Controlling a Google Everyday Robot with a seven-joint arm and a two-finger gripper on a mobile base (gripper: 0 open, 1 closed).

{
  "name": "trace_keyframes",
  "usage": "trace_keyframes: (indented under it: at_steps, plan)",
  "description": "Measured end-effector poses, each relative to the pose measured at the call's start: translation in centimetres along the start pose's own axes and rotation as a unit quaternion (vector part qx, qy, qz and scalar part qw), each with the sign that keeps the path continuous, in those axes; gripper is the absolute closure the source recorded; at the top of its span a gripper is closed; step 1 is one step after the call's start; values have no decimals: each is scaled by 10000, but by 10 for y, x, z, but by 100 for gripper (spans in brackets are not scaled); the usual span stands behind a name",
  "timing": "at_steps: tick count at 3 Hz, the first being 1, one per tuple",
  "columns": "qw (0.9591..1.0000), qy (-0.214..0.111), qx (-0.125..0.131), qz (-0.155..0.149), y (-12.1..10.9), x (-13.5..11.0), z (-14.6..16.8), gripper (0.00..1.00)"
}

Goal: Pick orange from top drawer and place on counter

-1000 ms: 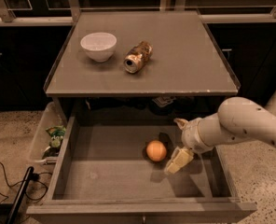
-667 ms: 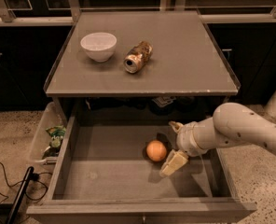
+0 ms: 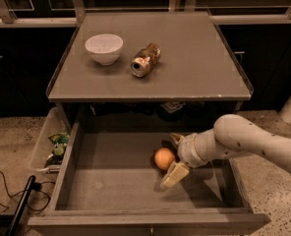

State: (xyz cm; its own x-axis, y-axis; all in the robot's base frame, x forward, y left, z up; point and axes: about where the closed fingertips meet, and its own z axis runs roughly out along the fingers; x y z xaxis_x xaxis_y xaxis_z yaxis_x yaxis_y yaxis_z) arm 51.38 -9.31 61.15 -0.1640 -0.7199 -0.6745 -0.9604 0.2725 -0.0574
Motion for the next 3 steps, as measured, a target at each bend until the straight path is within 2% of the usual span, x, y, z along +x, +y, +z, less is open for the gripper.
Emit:
trace_keyframes:
  at_steps: [1, 3]
  plan:
    - [10000, -2, -7, 5, 0, 0, 1, 19]
    - [10000, -2, -8, 5, 0, 0, 1, 65]
